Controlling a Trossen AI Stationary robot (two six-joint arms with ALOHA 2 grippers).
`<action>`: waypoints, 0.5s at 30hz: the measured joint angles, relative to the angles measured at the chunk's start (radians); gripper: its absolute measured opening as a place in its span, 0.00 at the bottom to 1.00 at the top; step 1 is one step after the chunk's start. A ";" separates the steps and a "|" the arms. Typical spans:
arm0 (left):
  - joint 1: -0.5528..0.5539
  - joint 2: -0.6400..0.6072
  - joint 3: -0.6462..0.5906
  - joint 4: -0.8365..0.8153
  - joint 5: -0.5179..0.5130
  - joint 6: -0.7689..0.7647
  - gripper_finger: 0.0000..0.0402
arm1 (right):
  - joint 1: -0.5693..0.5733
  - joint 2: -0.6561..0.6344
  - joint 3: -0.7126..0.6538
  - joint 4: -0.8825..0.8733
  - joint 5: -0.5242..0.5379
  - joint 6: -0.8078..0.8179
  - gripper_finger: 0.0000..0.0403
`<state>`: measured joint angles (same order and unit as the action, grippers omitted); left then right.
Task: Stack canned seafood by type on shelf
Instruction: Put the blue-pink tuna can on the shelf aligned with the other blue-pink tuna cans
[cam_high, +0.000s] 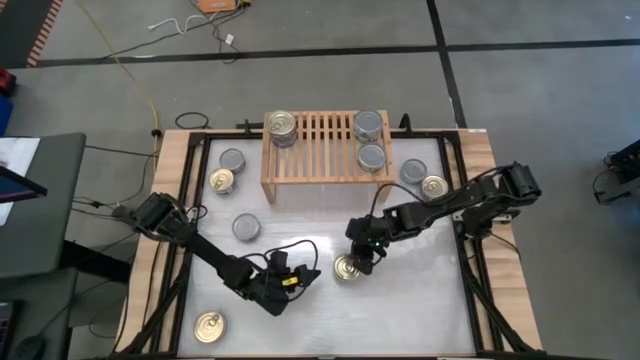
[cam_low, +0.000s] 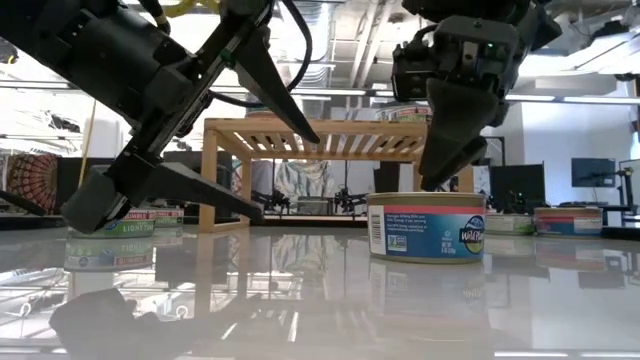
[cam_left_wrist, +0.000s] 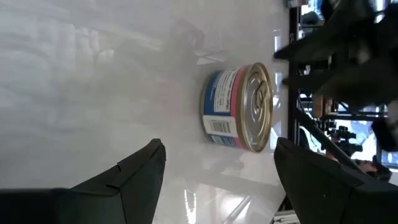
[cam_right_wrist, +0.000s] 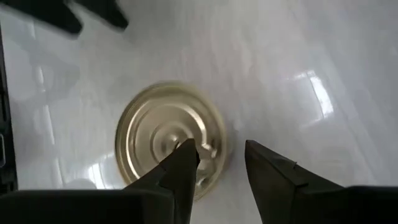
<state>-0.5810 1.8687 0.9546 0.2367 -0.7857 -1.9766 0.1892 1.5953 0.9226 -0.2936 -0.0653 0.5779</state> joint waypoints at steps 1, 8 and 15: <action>0.003 0.000 0.000 0.000 0.000 0.002 0.71 | 0.006 0.010 0.000 -0.002 -0.001 -0.010 0.40; 0.015 0.000 0.000 0.003 0.000 0.014 0.71 | 0.016 0.069 -0.001 0.040 -0.009 -0.006 0.40; 0.014 0.000 0.000 0.000 0.001 0.016 0.71 | 0.011 0.074 -0.001 0.091 -0.009 0.024 0.40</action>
<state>-0.5667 1.8687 0.9546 0.2364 -0.7849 -1.9610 0.2004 1.6691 0.9218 -0.2025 -0.0748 0.6018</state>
